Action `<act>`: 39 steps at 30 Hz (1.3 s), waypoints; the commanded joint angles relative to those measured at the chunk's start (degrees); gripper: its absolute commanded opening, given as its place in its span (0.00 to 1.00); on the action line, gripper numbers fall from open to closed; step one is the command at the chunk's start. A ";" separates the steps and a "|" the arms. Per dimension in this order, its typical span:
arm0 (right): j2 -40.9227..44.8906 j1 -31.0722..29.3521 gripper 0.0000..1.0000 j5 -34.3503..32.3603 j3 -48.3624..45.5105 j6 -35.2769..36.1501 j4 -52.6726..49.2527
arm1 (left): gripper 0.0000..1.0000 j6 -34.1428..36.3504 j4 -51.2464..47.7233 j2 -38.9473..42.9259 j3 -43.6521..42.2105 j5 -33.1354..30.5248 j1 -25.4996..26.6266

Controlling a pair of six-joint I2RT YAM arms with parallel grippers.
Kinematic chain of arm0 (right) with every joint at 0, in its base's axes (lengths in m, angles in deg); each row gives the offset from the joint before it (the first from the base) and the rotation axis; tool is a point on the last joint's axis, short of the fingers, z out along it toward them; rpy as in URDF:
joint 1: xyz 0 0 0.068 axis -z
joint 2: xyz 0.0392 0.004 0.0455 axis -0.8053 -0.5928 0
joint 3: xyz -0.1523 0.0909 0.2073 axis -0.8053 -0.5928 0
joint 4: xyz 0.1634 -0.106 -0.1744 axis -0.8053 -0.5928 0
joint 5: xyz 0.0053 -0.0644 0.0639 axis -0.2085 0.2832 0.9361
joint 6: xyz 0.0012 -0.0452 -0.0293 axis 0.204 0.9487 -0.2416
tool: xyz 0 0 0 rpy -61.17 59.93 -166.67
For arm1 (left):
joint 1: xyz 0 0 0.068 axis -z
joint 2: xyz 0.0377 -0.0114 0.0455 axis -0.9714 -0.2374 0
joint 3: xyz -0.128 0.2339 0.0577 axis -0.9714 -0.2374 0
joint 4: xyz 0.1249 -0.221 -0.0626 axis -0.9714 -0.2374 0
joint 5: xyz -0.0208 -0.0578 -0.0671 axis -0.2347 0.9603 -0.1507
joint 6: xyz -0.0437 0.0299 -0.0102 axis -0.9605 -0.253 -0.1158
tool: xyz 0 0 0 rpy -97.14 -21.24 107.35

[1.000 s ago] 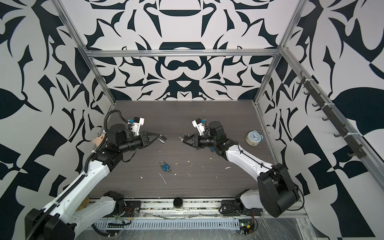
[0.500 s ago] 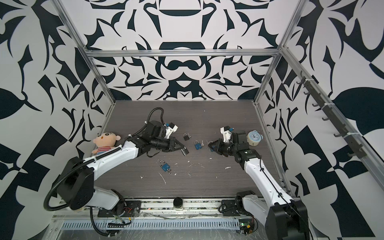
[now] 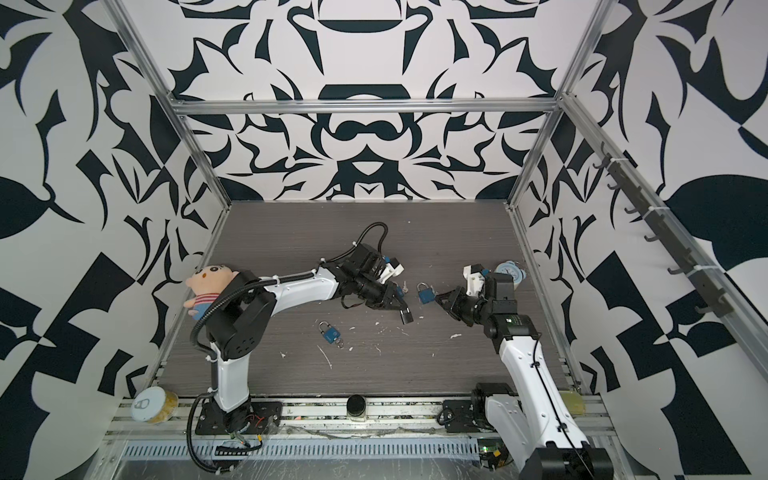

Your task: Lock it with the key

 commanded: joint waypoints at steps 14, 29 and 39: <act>-3.31 1.19 0.00 3.05 -0.44 0.72 3.01 | 0.00 -2.47 -4.48 -11.48 9.40 2.16 2.82; -5.28 1.20 0.00 3.01 -0.99 1.14 3.45 | 0.21 -6.89 -1.65 -12.63 8.20 -0.88 2.90; -5.73 1.17 0.00 -0.19 -3.22 2.00 2.60 | 0.31 -7.69 -0.29 -5.72 4.24 -4.92 2.22</act>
